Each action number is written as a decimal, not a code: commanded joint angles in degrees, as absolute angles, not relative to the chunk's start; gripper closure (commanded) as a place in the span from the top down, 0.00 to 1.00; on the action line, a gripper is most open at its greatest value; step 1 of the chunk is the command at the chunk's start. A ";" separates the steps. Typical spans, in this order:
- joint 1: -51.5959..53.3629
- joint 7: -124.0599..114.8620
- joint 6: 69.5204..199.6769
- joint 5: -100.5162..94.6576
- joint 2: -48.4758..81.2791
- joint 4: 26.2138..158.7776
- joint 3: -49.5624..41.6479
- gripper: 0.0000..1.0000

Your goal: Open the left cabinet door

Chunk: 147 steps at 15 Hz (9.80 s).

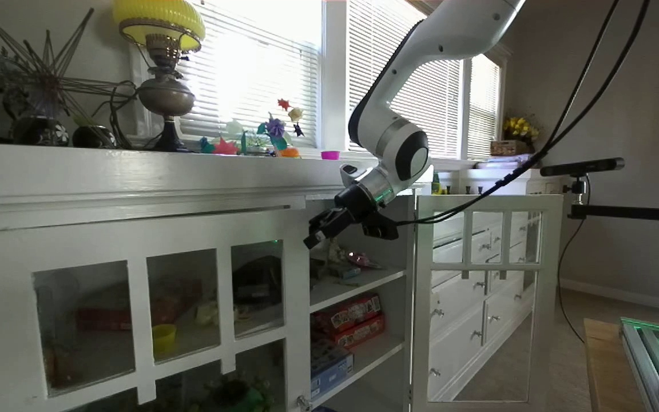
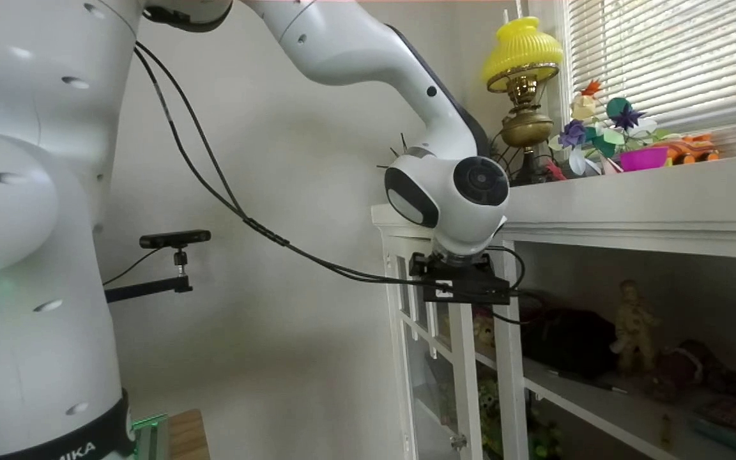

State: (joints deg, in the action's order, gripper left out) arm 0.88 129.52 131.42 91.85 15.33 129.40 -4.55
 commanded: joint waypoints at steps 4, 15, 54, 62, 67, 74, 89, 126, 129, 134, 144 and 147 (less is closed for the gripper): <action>2.43 125.08 127.31 85.47 8.63 133.84 -1.30 1.00; -0.39 96.31 132.10 63.72 -6.54 144.88 -3.26 1.00; 5.20 82.69 151.90 86.89 8.34 128.48 -1.09 1.00; 4.34 76.22 141.18 73.95 3.84 131.54 0.67 1.00; 4.47 76.21 134.88 72.66 2.03 131.92 1.91 1.00; 4.03 75.05 125.10 72.00 1.91 131.84 1.96 1.00; 3.52 73.61 114.95 67.98 2.43 132.11 2.09 1.00; 11.13 66.40 104.85 60.77 21.45 113.58 10.85 1.00; 12.23 64.81 104.48 60.32 24.61 109.86 11.54 1.00; 13.65 62.99 103.65 59.03 28.64 104.04 12.20 1.00; 15.09 61.93 100.67 56.78 32.59 96.34 13.72 1.00; 15.81 61.93 100.18 56.06 33.69 94.72 14.26 1.00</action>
State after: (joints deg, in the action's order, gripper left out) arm 15.14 64.19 102.57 58.80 31.31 98.98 13.44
